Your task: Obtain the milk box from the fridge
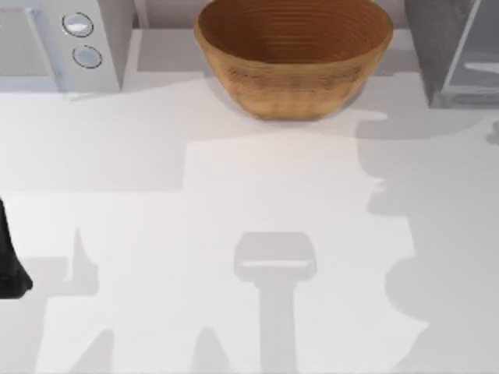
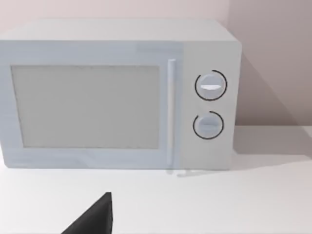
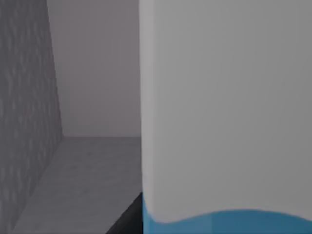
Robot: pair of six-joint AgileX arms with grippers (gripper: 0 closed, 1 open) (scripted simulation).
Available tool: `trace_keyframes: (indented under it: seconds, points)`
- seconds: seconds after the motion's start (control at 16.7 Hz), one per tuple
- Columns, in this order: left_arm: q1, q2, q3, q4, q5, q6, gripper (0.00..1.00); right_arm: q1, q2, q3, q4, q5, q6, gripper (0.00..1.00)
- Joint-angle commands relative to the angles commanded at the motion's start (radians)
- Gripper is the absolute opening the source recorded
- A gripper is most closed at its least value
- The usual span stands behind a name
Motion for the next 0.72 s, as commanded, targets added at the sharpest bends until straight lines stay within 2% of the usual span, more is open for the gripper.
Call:
trace_keyframes:
  seconds: [0.42,0.72]
  points:
    - [0.000,0.000,0.000,0.000,0.000,0.000,1.00,0.018,-0.047,-0.021,-0.039,0.009,0.002,0.00]
    - [0.000,0.000,0.000,0.000,0.000,0.000,1.00,0.068,-0.331,-0.135,-0.209,0.054,0.001,0.00]
